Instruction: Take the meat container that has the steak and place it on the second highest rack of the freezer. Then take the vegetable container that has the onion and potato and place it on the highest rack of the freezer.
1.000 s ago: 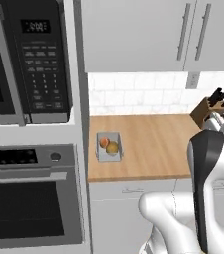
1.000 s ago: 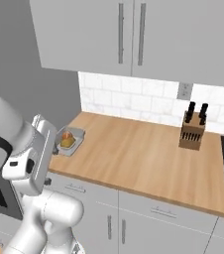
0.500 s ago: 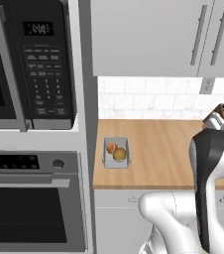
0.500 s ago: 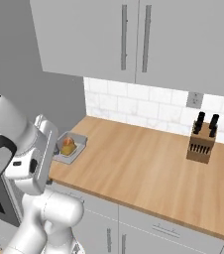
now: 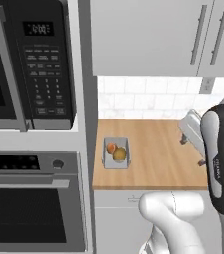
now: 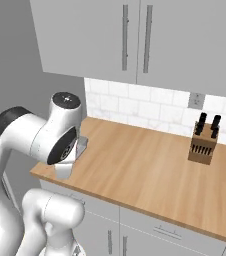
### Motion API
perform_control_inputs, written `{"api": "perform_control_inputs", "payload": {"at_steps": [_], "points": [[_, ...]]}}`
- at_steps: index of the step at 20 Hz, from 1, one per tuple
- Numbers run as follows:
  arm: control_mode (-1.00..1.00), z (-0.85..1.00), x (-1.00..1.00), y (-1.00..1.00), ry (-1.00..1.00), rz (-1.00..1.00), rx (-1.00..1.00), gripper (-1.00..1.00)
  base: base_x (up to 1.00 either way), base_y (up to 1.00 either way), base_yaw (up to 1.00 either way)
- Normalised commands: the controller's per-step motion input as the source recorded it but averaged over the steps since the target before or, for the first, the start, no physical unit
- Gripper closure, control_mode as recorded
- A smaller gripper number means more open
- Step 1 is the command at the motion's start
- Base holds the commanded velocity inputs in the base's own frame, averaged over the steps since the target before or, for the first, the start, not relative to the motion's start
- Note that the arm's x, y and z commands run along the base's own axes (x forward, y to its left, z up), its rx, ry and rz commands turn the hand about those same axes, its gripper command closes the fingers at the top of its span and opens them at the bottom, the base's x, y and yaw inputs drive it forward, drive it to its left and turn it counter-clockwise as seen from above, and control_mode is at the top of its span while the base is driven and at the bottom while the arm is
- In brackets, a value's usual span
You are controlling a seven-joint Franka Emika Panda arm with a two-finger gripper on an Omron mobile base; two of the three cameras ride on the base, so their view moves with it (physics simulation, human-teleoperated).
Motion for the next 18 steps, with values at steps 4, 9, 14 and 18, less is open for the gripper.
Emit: {"api": "perform_control_inputs", "payload": {"at_steps": [4,9,14,18], "points": [[-1.00,-0.99,0.60,1.00,0.01,0.11,0.02,-1.00,0.00,0.00,0.00],[-1.00,-0.79,0.61,0.81,0.01,0.00,0.00,-1.00,0.00,0.00,0.00],[-1.00,-0.33,1.00,0.33,0.04,0.00,0.00,-1.00,0.00,0.00,0.00],[-1.00,-0.58,0.95,0.35,0.06,0.00,0.00,-1.00,0.00,0.00,0.00]]}}
